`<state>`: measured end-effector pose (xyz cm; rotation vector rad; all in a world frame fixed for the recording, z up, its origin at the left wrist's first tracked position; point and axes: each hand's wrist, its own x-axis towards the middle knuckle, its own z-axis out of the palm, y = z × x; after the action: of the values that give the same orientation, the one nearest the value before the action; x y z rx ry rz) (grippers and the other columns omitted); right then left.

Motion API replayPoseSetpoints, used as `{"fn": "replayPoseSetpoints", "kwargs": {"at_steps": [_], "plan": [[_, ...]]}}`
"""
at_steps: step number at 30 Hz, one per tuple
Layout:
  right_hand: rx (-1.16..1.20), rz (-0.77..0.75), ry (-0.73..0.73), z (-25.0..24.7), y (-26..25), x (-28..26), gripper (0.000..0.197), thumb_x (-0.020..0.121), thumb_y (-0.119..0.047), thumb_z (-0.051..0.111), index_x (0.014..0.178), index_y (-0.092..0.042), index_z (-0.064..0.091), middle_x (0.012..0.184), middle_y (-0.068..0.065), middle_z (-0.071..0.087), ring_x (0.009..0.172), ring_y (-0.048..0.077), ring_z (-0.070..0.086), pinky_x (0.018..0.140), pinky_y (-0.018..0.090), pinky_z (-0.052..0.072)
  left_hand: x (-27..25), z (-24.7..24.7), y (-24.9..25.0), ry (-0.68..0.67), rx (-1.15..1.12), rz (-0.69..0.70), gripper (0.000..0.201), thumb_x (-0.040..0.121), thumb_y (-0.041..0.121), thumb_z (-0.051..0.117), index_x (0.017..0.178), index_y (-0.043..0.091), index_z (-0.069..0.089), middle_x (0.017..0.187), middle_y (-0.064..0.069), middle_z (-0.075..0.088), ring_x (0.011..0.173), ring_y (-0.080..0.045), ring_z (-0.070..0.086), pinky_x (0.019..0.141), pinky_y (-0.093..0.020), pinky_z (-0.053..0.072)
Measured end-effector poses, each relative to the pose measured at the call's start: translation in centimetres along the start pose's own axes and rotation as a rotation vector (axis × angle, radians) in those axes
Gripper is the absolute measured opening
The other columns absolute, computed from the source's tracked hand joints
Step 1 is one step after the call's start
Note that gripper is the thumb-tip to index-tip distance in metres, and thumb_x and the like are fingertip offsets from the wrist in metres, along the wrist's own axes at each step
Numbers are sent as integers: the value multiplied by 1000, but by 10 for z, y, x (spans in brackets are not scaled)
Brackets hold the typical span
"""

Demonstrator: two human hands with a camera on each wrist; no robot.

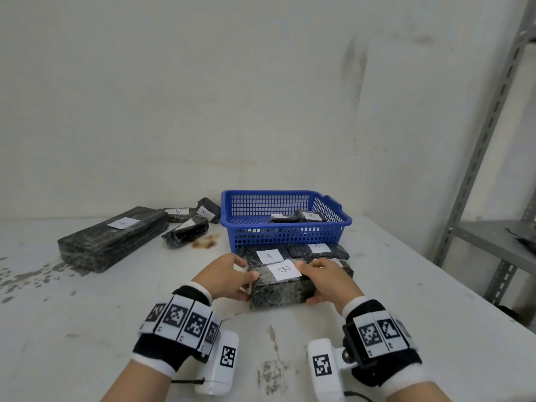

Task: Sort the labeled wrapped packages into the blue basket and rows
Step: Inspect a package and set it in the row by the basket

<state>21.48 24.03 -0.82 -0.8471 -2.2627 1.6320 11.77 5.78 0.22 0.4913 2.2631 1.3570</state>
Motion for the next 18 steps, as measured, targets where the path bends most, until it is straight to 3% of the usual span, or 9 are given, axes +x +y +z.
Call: {"fn": "replayPoseSetpoints", "kwargs": {"at_steps": [2,5,9,12,16,18], "plan": [[-9,10,-9,-1,1,0,34,95,-40,65,108,-10,58,110,6,60,98,30,64,59,30,60,-1,0,0,-12,20,-1,34,92,21,64,120,12,47,95,-13,68,67,-21,70,69,-29,60],[-52,7,-22,-2,3,1,35,96,-45,61,107,-12,58,112,6,60,88,27,61,59,30,59,-2,0,1,-32,44,-11,33,93,23,64,119,13,47,94,-10,68,69,-20,69,66,-27,60],[-74,13,-19,-2,5,4,39,98,-50,55,112,-13,57,114,6,59,80,26,61,69,37,62,-4,0,1,-51,66,-17,28,94,25,62,116,16,46,94,-7,65,74,-21,70,73,-31,60],[-76,13,-29,-3,5,2,37,98,-47,57,114,-14,57,113,4,58,78,26,61,69,36,62,-6,0,0,-55,59,-20,30,94,25,62,118,14,47,95,-7,64,76,-22,70,78,-33,60],[-46,13,-50,-4,4,-1,26,98,-35,62,108,-13,56,114,6,57,89,29,63,71,38,62,-10,0,1,-91,60,7,40,95,23,61,132,18,46,121,-13,60,72,-19,68,71,-26,60],[-18,11,-56,-3,4,-2,23,97,-30,64,108,-11,57,117,8,57,103,32,63,68,36,62,-13,1,1,-114,47,19,37,94,24,62,128,17,50,128,-13,57,69,-18,68,66,-24,59]]}}
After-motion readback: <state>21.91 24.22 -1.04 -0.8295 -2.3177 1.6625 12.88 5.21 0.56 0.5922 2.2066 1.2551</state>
